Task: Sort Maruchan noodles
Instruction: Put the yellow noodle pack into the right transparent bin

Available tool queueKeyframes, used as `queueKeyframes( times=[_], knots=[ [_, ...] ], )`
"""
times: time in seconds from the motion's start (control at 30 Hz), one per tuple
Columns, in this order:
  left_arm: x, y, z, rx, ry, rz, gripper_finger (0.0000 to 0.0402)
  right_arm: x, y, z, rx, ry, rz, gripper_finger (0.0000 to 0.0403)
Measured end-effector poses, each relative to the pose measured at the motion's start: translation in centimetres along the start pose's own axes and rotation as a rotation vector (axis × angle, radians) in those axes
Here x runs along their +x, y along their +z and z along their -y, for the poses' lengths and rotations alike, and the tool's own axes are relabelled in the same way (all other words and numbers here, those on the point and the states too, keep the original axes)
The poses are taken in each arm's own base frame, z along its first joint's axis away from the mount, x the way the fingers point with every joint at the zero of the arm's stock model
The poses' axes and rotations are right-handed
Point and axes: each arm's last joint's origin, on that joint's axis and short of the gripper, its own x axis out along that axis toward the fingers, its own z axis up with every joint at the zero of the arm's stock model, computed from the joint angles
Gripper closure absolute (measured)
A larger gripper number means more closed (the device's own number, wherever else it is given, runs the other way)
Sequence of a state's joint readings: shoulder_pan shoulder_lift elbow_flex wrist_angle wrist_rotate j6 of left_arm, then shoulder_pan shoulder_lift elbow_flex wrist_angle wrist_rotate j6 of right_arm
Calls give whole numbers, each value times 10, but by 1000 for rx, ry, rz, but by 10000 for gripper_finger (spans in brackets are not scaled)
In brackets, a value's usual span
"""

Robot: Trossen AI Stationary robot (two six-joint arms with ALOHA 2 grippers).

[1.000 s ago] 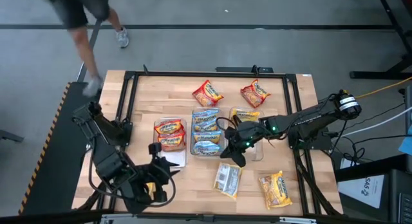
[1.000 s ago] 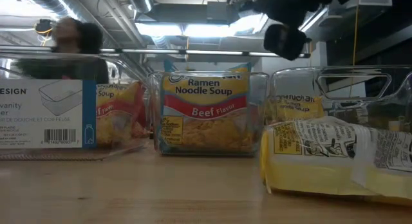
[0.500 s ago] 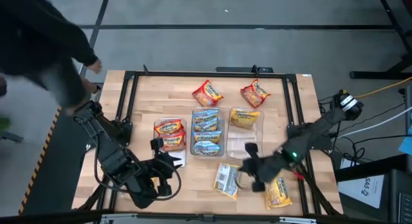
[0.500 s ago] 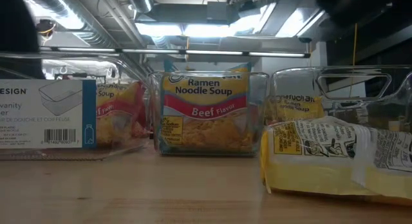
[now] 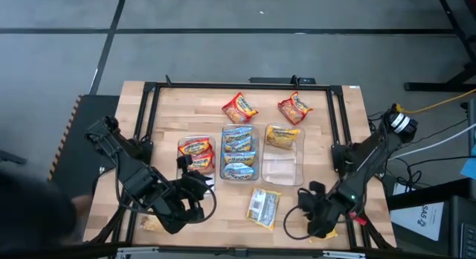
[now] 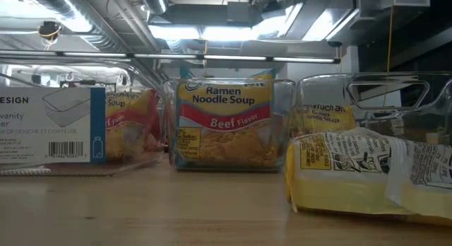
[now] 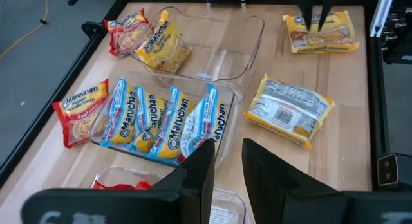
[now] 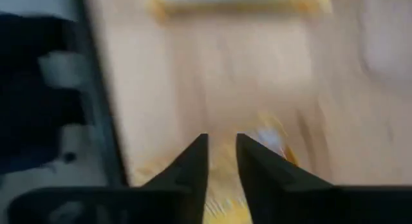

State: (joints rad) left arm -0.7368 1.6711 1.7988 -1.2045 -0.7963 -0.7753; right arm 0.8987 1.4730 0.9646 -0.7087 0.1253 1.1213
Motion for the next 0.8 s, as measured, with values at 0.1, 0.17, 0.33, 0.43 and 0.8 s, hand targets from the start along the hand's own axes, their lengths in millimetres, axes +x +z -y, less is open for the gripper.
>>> queueKeyframes(
  times=[0.1,0.17,0.33,0.43,0.8],
  knots=[
    [1,1,-1,8,2,-1,328,9,-10,6,113,-110,-96,269],
    [1,1,-1,22,2,-1,328,15,-16,8,169,-169,-150,242],
    [1,1,-1,24,1,-2,328,26,-21,9,262,-225,-239,187],
    [1,1,-1,24,2,-2,328,31,-21,8,284,-236,-243,168],
    [1,1,-1,24,1,-2,328,46,-21,3,333,-180,-242,228]
  ],
)
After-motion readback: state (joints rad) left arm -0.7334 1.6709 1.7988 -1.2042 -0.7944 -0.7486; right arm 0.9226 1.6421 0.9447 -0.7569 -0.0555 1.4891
